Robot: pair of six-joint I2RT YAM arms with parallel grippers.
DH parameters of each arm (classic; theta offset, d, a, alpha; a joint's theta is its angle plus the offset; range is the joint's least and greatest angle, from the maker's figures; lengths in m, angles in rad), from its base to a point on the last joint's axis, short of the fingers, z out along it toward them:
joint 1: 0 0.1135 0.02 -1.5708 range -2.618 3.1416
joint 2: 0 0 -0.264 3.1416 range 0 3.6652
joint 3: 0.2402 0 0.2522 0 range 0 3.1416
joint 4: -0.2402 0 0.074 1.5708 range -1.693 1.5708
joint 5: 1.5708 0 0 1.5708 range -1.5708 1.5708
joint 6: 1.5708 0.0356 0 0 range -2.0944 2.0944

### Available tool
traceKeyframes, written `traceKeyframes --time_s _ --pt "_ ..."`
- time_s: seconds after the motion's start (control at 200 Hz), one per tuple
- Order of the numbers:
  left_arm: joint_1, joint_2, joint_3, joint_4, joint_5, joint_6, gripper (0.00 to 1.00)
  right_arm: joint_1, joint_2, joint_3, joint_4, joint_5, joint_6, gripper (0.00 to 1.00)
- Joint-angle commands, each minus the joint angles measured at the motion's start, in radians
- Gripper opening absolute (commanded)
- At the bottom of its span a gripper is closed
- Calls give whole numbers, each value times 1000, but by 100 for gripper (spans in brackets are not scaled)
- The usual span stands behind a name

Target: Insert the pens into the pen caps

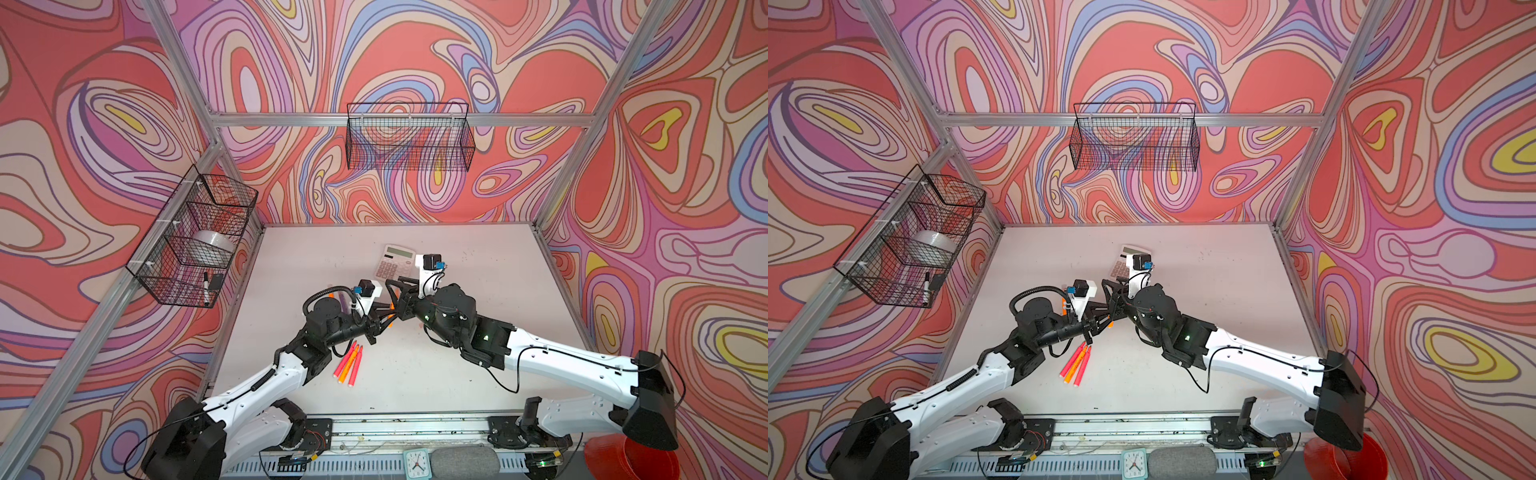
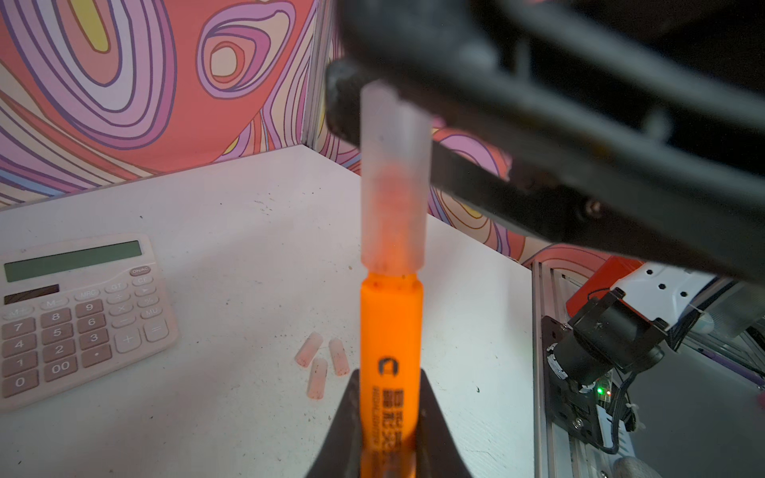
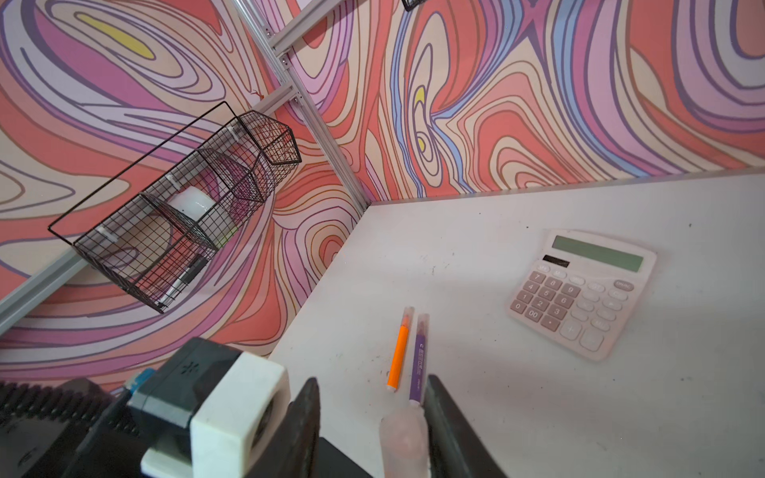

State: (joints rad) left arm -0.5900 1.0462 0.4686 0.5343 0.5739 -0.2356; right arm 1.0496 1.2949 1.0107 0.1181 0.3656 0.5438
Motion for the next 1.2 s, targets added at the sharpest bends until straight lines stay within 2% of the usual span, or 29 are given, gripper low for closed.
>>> traceKeyframes --time_s 0.0,0.16,0.451,0.611,0.791,0.951,1.197 --pt "-2 -16 8 0 -6 19 0 2 7 28 -26 -10 1 34" --pt "-2 -19 12 -8 0 21 0 0 15 35 -27 -15 -1 27" --pt "-4 -21 15 -13 1 25 0 -12 53 70 -38 -40 -1 23" --pt "-5 -13 22 -21 9 26 0 -16 70 89 -42 -61 -5 14" --pt "-5 -16 16 -18 -47 9 0 -16 66 68 -41 -69 16 0" --pt "-5 -31 4 -6 -93 -19 0 -11 49 -3 -11 -105 73 0" --pt "-4 -42 -9 57 -57 -83 0 7 56 -82 -15 -93 86 0"
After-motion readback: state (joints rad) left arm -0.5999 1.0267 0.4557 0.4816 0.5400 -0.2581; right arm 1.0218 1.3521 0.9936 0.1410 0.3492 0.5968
